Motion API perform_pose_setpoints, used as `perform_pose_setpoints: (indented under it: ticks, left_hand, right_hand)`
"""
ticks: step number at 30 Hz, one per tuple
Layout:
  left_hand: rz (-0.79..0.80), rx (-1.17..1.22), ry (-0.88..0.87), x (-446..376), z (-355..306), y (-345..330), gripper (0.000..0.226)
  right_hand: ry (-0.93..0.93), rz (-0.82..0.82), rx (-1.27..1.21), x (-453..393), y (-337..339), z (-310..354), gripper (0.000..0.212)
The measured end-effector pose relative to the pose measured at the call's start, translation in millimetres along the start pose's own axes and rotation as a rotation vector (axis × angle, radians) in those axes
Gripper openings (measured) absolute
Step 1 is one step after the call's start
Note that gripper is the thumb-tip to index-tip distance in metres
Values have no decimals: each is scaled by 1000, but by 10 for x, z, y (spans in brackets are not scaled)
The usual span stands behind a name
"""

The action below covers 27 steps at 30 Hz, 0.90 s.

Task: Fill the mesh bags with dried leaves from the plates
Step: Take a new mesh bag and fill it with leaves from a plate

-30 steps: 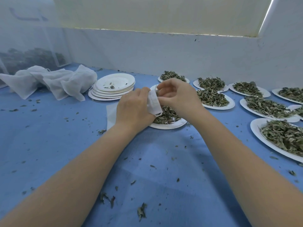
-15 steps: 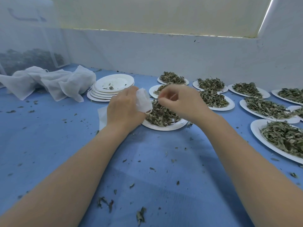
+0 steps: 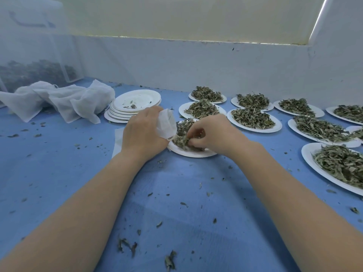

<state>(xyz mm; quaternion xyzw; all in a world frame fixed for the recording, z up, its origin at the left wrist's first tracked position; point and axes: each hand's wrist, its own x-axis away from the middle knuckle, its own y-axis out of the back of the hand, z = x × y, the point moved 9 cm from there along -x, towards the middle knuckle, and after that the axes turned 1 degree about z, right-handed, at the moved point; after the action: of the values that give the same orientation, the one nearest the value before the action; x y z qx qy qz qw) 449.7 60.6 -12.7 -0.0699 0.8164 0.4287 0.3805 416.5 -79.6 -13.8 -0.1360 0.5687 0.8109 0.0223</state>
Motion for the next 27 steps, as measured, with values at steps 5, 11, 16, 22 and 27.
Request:
perform_pose_setpoints:
  ticks: [5, 11, 16, 22, 27]
  left_hand:
    - [54, -80, -55, 9, -66, -59, 56]
    - [75, -144, -120, 35, -223, -109, 52]
    - [-5, -13, -187, 65, -383, -30, 44]
    - [-2, 87, -169, 79, -364, -38, 48]
    - [1, 85, -47, 30, -226, -55, 49]
  right_hand:
    - [-17, -194, -153, 49, 423, -123, 6]
    - [-4, -251, -265, 53, 444, -73, 6]
    - [95, -183, -345, 29, 246, 181, 10]
    - [136, -69, -407, 20, 102, 293, 13]
    - [109, 113, -548, 46, 13, 313, 44]
